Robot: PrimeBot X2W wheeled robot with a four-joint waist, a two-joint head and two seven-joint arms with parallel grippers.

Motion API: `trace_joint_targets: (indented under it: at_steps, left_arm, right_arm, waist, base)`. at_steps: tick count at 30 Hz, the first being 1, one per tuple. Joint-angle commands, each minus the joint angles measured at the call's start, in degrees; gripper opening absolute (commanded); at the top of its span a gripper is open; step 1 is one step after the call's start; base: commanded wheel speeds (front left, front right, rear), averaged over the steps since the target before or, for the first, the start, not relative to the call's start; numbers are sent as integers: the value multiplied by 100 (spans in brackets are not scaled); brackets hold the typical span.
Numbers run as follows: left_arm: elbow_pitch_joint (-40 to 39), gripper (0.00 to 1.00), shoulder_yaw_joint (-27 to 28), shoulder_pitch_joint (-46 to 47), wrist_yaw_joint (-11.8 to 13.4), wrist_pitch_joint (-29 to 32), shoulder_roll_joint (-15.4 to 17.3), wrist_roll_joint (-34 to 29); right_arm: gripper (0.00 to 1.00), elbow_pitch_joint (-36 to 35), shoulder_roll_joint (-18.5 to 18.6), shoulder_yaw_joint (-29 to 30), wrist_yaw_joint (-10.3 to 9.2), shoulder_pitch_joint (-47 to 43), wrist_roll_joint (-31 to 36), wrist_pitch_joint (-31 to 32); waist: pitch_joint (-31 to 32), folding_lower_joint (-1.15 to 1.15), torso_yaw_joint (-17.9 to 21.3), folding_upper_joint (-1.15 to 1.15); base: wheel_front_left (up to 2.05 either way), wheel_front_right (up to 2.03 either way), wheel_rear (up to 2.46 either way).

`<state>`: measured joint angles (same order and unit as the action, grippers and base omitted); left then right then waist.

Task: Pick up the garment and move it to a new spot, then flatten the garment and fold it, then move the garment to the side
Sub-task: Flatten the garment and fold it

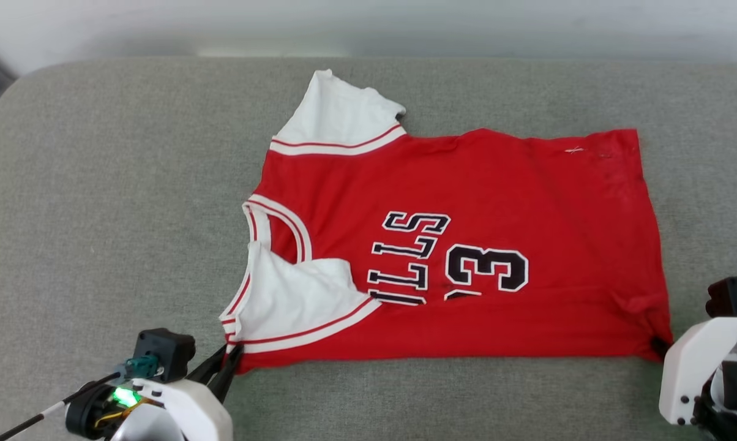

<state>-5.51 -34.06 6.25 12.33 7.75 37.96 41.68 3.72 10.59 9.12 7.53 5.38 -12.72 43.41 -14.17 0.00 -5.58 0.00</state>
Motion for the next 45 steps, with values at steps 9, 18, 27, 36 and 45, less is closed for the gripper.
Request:
trace_joint_targets:
  at_steps: [9,18,27,36,45]
  left_arm:
    - [-72,0,-7,-839,105,89,444,206]
    - [-265,0,-211,-1270,88,99,430,284]
    - [186,100,-388,-992,-105,-47,127,183]
    - [284,100,47,-633,-136,-1328,-53,-144]
    - [142,100,705,-562,143,-2274,-560,-545]
  right_arm:
    - [0,-607,145,136,-9,-747,-187,248]
    - [0,-1131,25,409,-9,-1520,-160,553]
    - [100,-689,-58,196,-7,-1397,-141,329]
    - [100,-793,170,122,-6,-907,-288,-500]
    - [100,-1000,231,-143,-6,-554,-550,-2199]
  waist:
    - [620,0,333,0]
    - [641,0,413,0]
    - [625,0,423,0]
    - [806,0,432,0]
    - [949,0,506,0]
  base:
    - [0,0,0]
    - [0,0,0]
    - [0,0,0]
    - [0,0,0]
    - [0,0,0]
